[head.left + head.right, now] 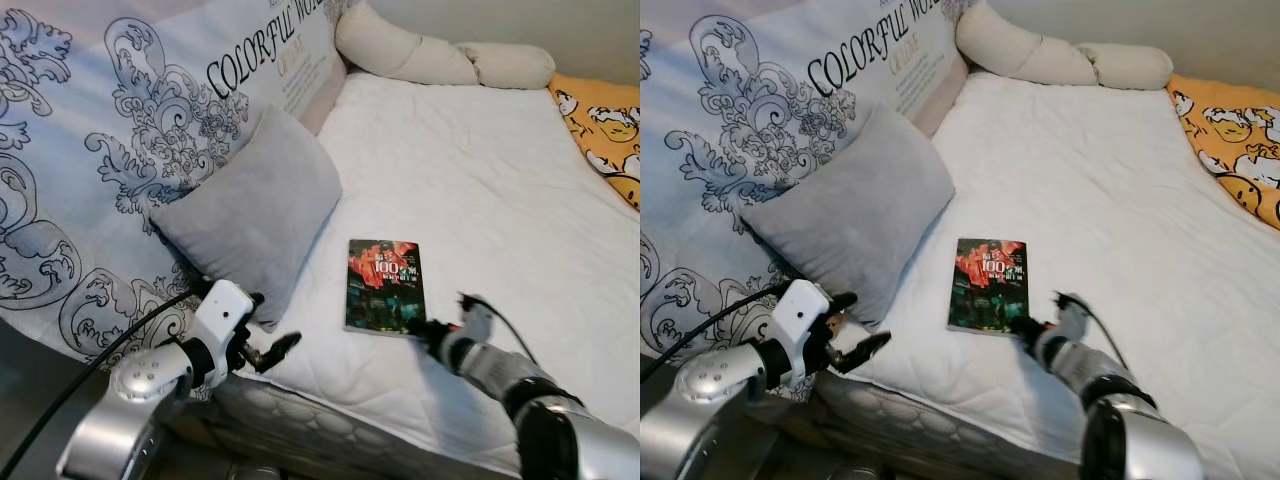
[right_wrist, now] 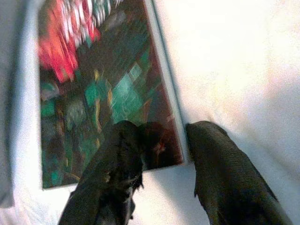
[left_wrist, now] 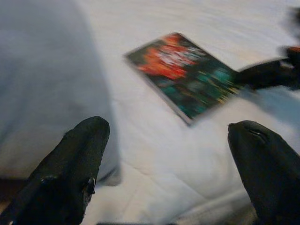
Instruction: Clean up the room
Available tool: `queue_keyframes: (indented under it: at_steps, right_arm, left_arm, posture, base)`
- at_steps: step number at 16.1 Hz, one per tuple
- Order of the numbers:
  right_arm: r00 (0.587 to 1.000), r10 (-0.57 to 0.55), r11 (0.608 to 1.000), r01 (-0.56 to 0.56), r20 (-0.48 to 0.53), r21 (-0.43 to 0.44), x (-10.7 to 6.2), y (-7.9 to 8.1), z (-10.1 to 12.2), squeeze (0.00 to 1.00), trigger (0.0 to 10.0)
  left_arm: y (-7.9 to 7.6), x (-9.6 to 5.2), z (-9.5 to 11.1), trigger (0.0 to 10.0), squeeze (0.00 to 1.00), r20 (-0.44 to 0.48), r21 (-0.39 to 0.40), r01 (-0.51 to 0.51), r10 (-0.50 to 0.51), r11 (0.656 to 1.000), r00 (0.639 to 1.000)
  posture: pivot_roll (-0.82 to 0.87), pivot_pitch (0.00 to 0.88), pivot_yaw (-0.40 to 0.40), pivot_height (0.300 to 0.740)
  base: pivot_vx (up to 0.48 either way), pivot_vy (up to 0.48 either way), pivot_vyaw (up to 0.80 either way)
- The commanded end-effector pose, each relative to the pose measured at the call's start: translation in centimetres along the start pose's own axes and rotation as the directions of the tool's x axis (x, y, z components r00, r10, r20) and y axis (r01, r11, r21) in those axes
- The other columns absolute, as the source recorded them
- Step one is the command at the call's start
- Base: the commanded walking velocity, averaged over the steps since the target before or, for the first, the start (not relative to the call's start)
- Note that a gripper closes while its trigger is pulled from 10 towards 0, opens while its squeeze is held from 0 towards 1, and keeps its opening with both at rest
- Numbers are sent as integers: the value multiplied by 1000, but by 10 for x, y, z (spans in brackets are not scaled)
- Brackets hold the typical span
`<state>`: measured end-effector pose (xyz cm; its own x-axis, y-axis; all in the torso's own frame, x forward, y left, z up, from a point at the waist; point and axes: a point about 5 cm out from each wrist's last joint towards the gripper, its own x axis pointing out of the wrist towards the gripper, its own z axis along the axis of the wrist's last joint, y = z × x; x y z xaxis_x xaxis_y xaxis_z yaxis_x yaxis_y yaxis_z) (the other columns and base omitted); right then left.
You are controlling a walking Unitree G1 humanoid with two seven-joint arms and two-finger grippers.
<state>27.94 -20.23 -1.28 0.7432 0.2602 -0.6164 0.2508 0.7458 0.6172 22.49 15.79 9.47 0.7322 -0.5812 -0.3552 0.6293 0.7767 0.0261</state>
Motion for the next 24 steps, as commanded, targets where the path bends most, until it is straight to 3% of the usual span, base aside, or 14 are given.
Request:
queue_keyframes:
  at_steps: [1,4,6,9,10,11,12,16,24]
  right_arm:
    - [994,84,996,-83,67,-14,-5,0,13,1000,10000]
    - [976,209,974,-202,61,-104,-12,3,14,1000,10000]
    - [961,270,947,-255,58,-195,-23,18,-2,1000,10000]
    - [940,252,932,-171,230,-319,-37,32,7,1000,10000]
    - [922,239,877,-70,304,-475,-46,47,11,255,10000]
    - [895,191,835,68,404,-546,-55,64,15,0,10000]
    - [880,143,854,122,452,-506,-58,65,16,0,10000]
    - [846,97,848,206,525,-488,-67,67,18,0,10000]
    - [853,70,825,242,517,-511,-64,73,20,0,10000]
  left_arm:
    - [6,-2,-4,10000,0,8,-18,-79,79,997,997]
    - [8,0,-9,10000,0,20,-33,-183,184,983,983]
    - [6,0,-11,10000,0,30,-30,-194,194,981,980]
    - [7,0,-3,10000,0,75,-29,-217,219,976,973]
    - [7,0,0,10000,0,105,-49,-254,258,966,961]
    - [8,0,1,10000,0,121,-67,-297,303,953,945]
    - [8,0,1,10000,0,125,-74,-315,322,946,938]
    - [12,-1,2,10000,0,132,-92,-397,407,913,904]
    - [27,-1,10,10000,0,144,-76,-503,509,861,849]
  posture:
    - [214,0,-3,740]
    - [180,0,-3,740]
    - [177,0,-6,740]
    - [167,0,-8,740]
    - [153,0,-5,740]
    - [149,0,-5,740]
    - [150,0,-15,740]
    - [155,0,-24,740]
    - [166,0,-18,740]
  base:
    - [0,0,0]
    - [0,0,0]
    - [0,0,0]
    - [0,0,0]
    - [0,-304,0]
    - [0,-360,0]
    - [0,-356,0]
    - [0,-358,0]
    - [0,-360,-230]
